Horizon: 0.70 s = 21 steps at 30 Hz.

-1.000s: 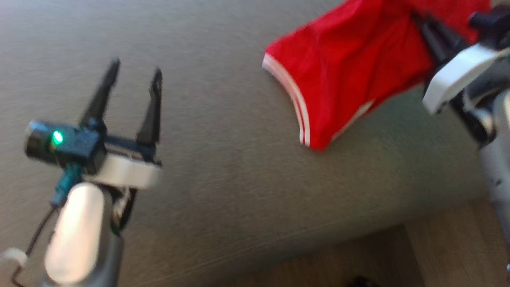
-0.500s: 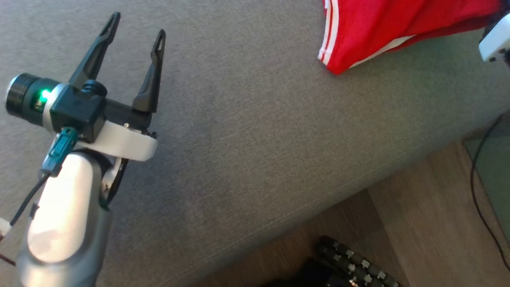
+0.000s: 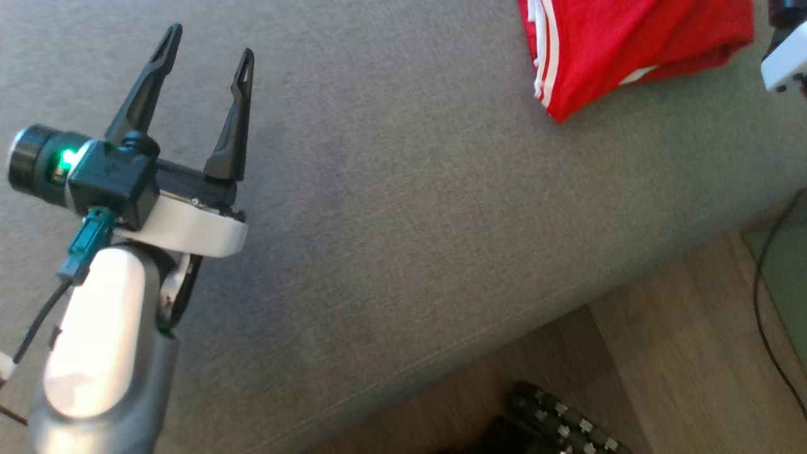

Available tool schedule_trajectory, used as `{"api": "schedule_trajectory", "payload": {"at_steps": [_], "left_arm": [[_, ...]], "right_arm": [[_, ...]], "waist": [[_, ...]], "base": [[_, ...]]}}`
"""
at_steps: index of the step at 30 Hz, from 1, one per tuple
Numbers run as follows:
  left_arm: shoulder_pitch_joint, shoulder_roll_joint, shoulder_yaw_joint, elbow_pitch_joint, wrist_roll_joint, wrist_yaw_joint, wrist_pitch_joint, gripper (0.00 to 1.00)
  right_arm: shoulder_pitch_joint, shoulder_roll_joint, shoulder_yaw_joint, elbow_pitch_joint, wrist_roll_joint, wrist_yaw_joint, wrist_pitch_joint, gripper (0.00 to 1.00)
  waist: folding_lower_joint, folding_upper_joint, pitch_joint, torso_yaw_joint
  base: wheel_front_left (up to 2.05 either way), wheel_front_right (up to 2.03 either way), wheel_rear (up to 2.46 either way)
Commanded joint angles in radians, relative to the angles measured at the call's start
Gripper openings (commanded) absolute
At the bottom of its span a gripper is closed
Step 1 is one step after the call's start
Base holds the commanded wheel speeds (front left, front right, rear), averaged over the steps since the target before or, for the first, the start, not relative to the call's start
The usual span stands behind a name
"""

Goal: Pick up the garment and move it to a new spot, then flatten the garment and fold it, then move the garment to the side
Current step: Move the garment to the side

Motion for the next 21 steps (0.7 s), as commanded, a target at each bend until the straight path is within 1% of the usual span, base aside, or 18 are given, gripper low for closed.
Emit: {"api": "schedule_trajectory", "payload": {"at_steps": [1, 7, 13, 17, 21], "left_arm": [[0.001, 0.005, 0.026, -0.026, -0.011, 0.008, -0.012, 1.00], [0.036, -0.037, 0.029, 0.036, -0.044, 0.034, -0.064, 1.00], [0.103, -0.064, 0.052, 0.075, -0.075, 0.059, -0.086, 1.00], [0.150, -0.077, 0.070, 0.069, -0.088, 0.069, -0.088, 1.00], [0.212, -0.099, 0.089, 0.036, -0.098, 0.078, -0.088, 1.00]], "right_arm": [[-0.013, -0.008, 0.007, -0.047, -0.008, 0.000, -0.005, 1.00], [0.033, 0.027, 0.077, -0.166, -0.014, 0.000, 0.021, 1.00], [0.160, 0.060, 0.152, -0.309, 0.021, 0.000, 0.058, 1.00], [0.261, 0.079, 0.169, -0.386, 0.041, 0.000, 0.055, 1.00], [0.372, 0.123, 0.150, -0.424, 0.054, 0.000, 0.025, 1.00]], "waist": [[0.0000, 0.0000, -0.030, 0.028], [0.0000, 0.0000, -0.146, 0.130], [0.0000, 0.0000, -0.261, 0.261], [0.0000, 0.0000, -0.314, 0.337], [0.0000, 0.0000, -0.365, 0.391]], "base": [[0.00, 0.00, 0.00], [0.00, 0.00, 0.00], [0.00, 0.00, 0.00], [0.00, 0.00, 0.00], [0.00, 0.00, 0.00]]}}
